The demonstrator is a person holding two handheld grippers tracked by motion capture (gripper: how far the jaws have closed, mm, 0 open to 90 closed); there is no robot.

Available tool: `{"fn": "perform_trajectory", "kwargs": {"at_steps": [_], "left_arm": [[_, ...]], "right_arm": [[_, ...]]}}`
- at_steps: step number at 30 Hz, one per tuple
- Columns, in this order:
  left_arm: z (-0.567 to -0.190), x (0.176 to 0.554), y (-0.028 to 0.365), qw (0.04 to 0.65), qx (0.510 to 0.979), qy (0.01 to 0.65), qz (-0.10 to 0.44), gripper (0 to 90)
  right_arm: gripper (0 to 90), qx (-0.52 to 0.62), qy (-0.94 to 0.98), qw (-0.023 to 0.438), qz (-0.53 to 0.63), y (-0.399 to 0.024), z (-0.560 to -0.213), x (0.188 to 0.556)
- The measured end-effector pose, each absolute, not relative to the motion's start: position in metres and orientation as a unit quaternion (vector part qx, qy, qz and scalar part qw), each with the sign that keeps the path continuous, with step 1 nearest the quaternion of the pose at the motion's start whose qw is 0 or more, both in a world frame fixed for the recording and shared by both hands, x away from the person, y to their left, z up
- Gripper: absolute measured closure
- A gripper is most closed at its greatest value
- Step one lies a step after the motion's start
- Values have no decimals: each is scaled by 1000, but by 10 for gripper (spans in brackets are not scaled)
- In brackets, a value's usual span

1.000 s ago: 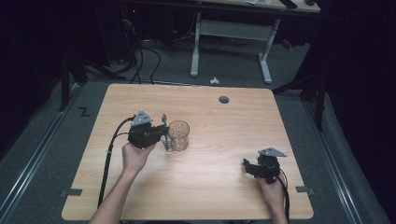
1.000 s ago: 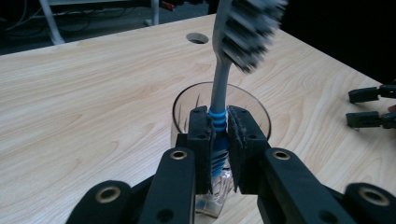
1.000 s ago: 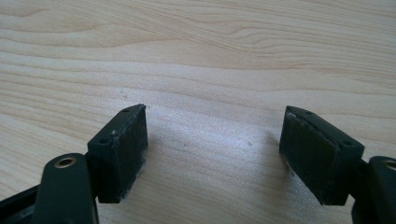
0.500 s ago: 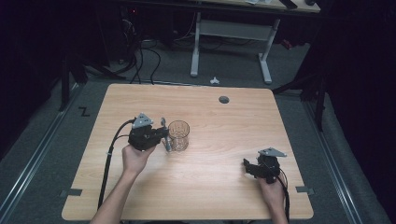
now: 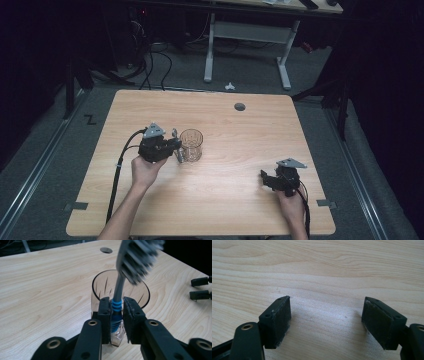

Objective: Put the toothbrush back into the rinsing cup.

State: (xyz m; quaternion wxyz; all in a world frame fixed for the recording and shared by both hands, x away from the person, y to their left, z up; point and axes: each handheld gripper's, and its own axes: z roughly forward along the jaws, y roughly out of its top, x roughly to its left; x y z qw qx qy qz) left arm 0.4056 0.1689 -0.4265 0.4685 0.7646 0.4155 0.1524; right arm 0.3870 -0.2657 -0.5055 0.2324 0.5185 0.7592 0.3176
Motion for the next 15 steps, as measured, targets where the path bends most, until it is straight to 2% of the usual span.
{"fn": "perform_trajectory", "kwargs": {"at_steps": [15], "left_arm": [[-426, 400, 173, 460, 768, 416, 160, 580]], "right_arm": [[238, 518, 759, 233, 318, -266, -506, 387]]}}
